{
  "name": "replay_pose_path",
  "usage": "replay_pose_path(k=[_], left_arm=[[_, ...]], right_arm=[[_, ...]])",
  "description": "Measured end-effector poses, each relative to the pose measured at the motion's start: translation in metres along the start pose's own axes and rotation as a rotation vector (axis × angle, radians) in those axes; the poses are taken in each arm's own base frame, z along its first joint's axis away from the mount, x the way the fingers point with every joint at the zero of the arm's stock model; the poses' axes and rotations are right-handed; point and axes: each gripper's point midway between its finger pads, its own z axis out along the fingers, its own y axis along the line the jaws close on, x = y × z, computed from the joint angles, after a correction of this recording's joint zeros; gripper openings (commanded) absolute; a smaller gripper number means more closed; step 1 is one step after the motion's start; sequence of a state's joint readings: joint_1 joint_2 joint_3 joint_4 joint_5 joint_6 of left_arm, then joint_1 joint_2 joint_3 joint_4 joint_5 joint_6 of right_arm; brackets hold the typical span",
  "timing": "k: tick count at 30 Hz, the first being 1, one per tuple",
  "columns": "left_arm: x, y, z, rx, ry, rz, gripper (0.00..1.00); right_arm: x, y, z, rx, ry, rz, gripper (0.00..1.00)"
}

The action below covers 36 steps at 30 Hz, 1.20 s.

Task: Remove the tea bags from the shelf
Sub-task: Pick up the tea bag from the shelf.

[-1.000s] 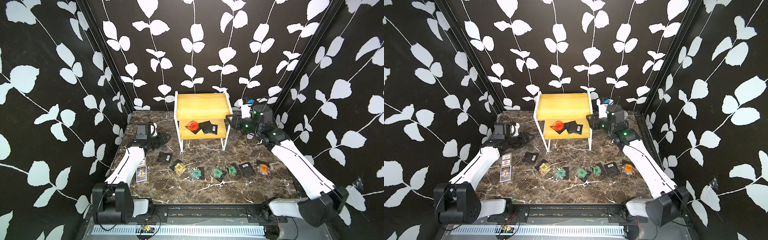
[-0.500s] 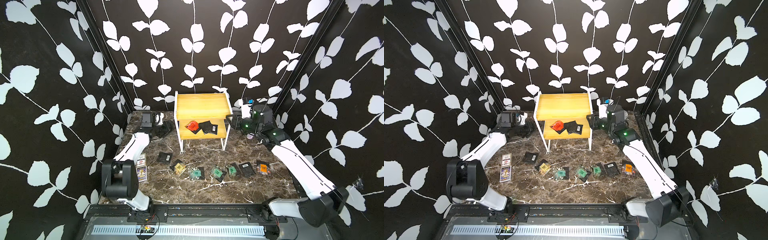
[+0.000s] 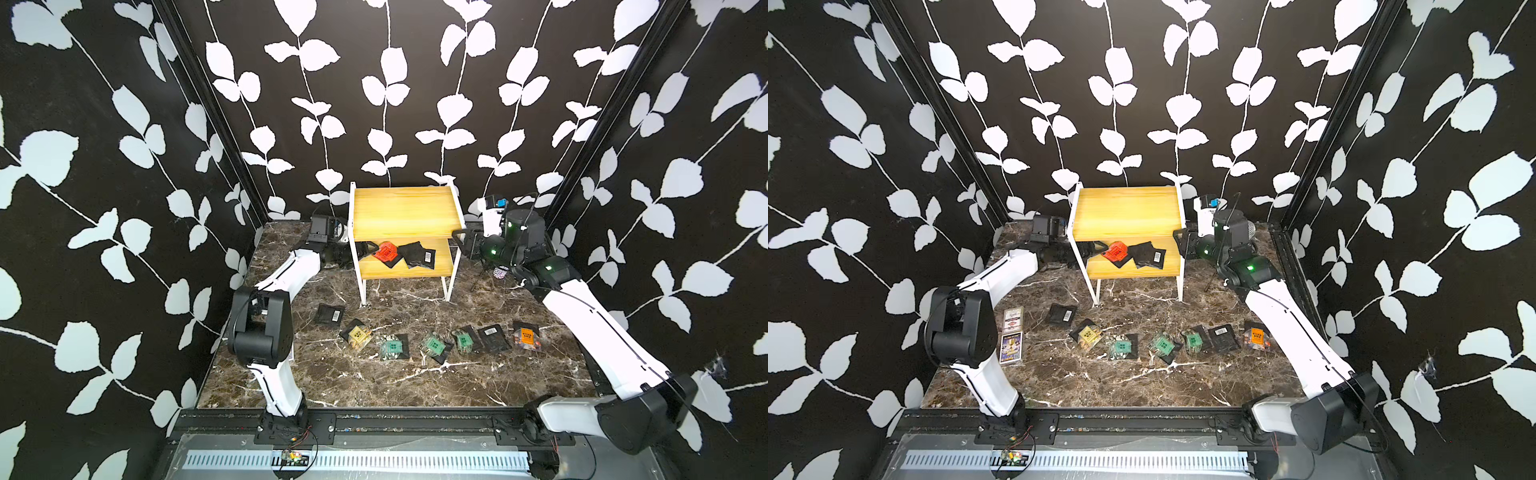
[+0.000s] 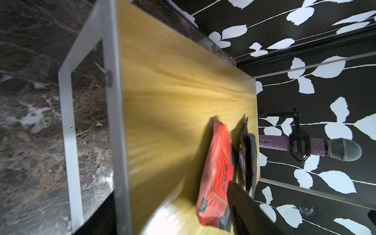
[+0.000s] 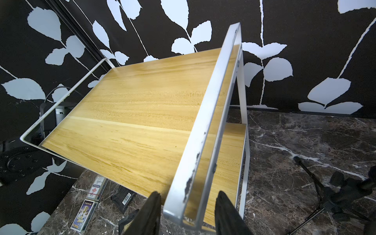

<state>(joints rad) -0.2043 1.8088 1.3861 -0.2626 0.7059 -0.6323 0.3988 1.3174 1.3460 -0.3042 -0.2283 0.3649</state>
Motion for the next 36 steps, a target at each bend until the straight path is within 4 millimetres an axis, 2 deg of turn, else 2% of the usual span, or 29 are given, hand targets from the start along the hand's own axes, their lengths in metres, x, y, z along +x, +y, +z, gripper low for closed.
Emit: replay_pose_path(k=[9,19,26,30,36], left_arm=[[0.002,0.001,0.016,-0.008,0.024,0.006,0.68],[0.006,0.009,0.017,-0.050,0.034,0.031,0.60],[0.009,0.017,-0.002,-0.079,0.012,0.048,0.55],[0.008,0.026,-0.019,-0.112,-0.016,0.045,0.49],[0.009,0.031,-0.032,-0.134,-0.039,0.049,0.38]], right_arm=[[0.000,0.000,0.000,0.000,0.000,0.002,0.44],[0.000,0.000,0.000,0.001,-0.001,0.002,0.44],[0.000,-0.001,-0.002,0.010,-0.001,0.002,0.44],[0.000,-0.002,-0.003,0.012,-0.002,0.003,0.44],[0.000,-0.002,-0.004,0.016,-0.001,0.005,0.44]])
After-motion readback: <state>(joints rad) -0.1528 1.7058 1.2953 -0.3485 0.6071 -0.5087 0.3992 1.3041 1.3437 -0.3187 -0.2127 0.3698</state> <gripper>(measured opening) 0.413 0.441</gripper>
